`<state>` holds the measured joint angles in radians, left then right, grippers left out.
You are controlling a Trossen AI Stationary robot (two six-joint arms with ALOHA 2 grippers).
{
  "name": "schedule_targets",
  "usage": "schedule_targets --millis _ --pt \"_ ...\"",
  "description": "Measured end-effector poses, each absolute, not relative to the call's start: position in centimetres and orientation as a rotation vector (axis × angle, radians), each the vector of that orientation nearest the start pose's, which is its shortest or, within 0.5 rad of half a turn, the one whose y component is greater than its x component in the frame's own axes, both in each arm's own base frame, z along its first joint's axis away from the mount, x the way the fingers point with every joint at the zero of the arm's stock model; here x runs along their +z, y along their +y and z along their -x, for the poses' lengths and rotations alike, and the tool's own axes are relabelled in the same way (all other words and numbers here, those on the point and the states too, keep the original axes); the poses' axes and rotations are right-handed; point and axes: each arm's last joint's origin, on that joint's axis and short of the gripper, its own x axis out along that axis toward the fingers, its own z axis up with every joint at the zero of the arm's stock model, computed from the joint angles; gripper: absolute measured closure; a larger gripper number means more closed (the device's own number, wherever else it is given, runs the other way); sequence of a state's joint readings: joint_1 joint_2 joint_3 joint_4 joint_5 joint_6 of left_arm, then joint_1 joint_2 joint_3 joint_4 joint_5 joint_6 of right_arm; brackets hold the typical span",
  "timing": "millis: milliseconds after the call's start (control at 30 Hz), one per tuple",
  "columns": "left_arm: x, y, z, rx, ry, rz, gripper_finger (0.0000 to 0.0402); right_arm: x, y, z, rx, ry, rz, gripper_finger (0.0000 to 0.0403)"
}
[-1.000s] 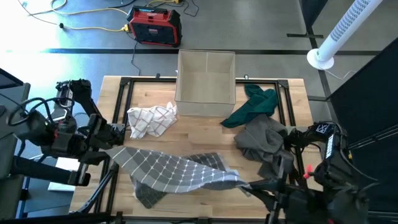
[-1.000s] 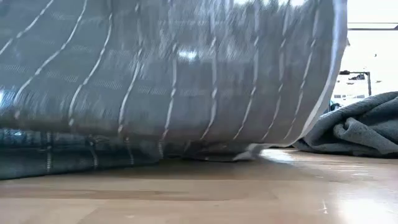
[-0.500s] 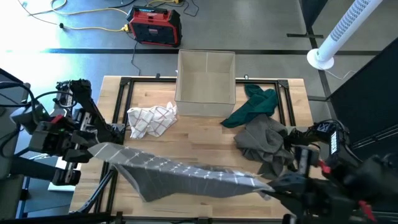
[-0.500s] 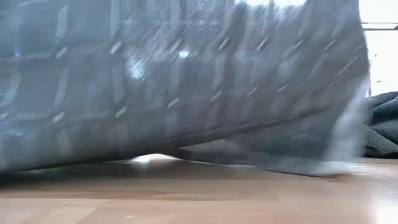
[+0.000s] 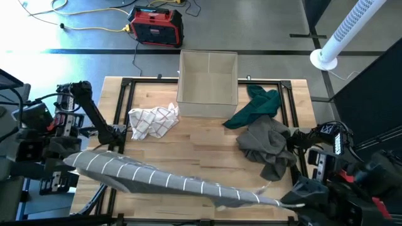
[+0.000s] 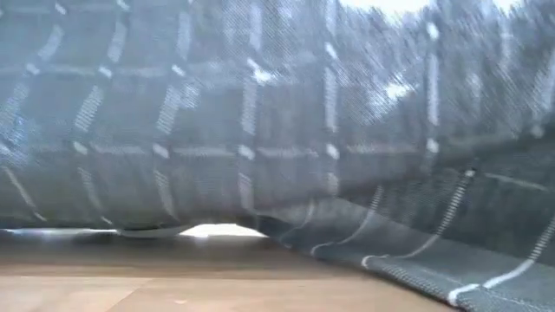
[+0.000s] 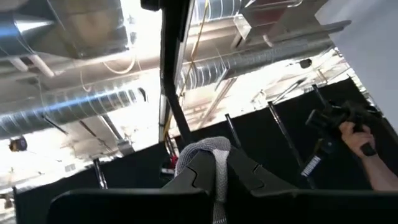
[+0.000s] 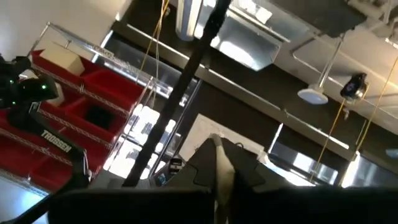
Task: Fold towel
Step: Fold the grey checkered towel
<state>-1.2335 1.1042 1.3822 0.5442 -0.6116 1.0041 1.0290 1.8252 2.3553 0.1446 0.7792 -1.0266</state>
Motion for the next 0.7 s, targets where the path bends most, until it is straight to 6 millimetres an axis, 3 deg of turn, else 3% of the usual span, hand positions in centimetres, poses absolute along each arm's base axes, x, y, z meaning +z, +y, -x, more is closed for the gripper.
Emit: schedule_targets --millis 233,433,700 --pt "54.9 -18.5 -8.2 -0.231 -0.738 -0.353 0.0402 59.7 27.8 -18.7 0.030 -0.645 0.547 0.0403" --pt "56.2 -20.9 -9.1 -0.212 -0.747 -0.429 0.0402 59.9 27.8 -18.5 0.043 -0.688 0.530 0.0403" --pt "58.1 -22.9 -9.7 -0.145 -0.712 -0.496 0.0402 60.5 28.3 -16.8 0.023 -0.792 0.575 0.0403"
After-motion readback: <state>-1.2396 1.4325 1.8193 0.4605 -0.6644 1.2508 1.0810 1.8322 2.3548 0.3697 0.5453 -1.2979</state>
